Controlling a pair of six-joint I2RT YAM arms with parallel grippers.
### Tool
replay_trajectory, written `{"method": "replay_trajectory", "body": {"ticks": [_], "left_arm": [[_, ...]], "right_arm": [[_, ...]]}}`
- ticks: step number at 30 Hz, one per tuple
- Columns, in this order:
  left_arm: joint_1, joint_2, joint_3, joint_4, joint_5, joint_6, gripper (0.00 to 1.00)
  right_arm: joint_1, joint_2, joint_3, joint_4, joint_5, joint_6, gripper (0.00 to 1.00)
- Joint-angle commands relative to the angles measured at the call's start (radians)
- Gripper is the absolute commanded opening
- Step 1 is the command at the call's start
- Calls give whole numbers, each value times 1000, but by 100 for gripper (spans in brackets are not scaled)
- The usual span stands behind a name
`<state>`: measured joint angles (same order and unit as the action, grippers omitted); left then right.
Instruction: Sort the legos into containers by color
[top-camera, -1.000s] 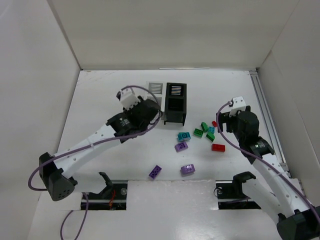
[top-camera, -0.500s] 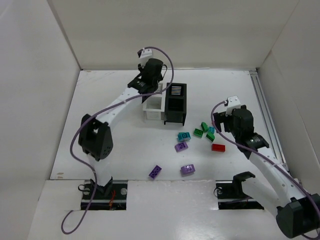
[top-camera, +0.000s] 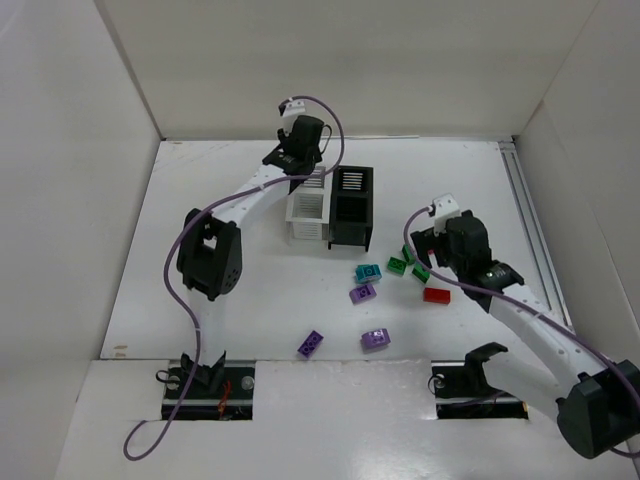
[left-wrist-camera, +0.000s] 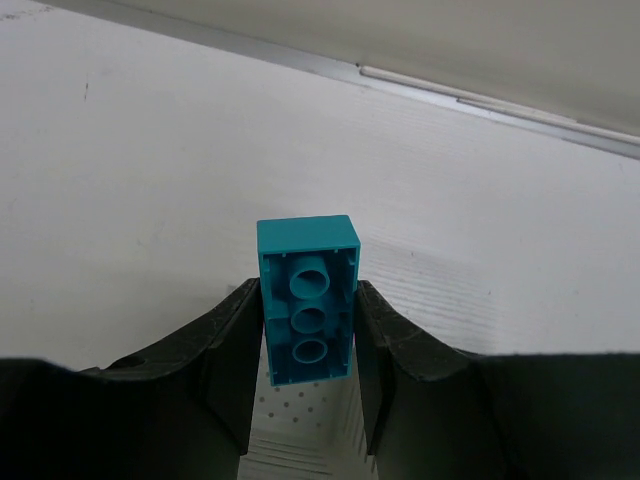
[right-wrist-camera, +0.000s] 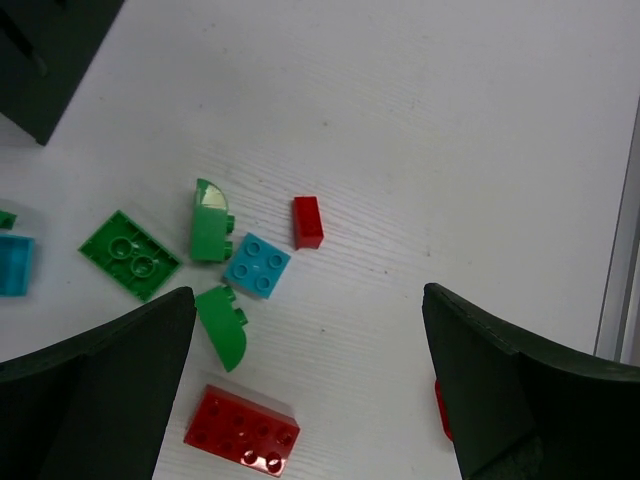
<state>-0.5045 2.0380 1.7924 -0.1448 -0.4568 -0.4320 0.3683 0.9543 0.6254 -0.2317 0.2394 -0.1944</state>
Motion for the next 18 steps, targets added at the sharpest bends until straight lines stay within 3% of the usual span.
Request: {"method": "replay_trajectory", "body": {"ticks": [1, 8, 10, 16, 18], "left_arm": [[-6, -85, -60, 39, 35, -16, 24], [-28, -174, -108, 39, 46, 24, 59], [-28, -214, -136, 39, 46, 24, 63], [-28, -338, -224, 33, 87, 33, 92], [-39, -390, -266, 33, 99, 33, 96]], "right_arm": [[64, -2, 60, 37, 35, -26, 100], [253, 30, 103, 0, 100, -54, 100], [297, 44, 112, 20, 43, -81, 100], [319, 139, 112, 60, -184, -211, 100], [319, 191, 122, 60, -236, -238, 100]]}}
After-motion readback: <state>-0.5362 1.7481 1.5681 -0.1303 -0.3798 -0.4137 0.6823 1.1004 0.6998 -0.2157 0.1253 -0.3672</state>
